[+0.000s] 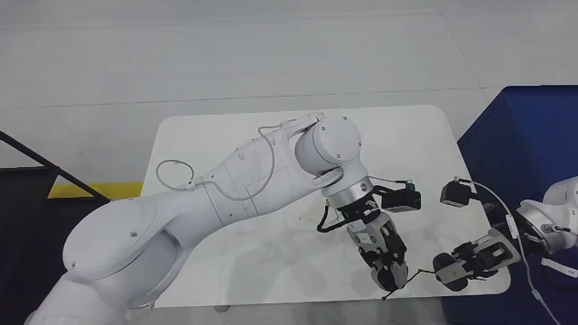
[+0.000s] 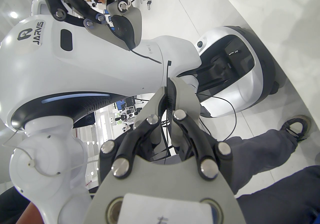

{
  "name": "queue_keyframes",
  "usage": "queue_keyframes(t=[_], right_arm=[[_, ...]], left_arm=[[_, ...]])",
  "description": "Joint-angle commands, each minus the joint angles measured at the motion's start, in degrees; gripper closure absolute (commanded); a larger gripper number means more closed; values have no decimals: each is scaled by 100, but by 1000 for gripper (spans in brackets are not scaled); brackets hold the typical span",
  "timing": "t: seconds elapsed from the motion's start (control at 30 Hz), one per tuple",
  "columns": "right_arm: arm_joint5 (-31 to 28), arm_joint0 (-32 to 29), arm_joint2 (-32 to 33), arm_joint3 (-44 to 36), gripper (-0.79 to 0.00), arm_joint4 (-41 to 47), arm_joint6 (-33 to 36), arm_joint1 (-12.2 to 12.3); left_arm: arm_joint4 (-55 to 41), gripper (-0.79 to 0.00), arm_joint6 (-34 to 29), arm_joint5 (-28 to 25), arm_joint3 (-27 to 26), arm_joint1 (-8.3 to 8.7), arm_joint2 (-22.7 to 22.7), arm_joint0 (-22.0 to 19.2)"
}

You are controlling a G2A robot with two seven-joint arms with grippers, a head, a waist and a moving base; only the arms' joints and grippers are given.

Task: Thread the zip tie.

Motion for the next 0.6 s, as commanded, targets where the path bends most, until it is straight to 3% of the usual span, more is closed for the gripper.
queue_keyframes(t=[0.0, 0.57], right_arm=[[0, 0, 0, 0, 0, 0, 0, 0], [0, 0, 0, 0, 0, 0, 0, 0]], left_arm=[[47, 0, 0, 34, 25, -12, 0, 5], [115, 0, 0, 63, 167, -115, 0, 45]])
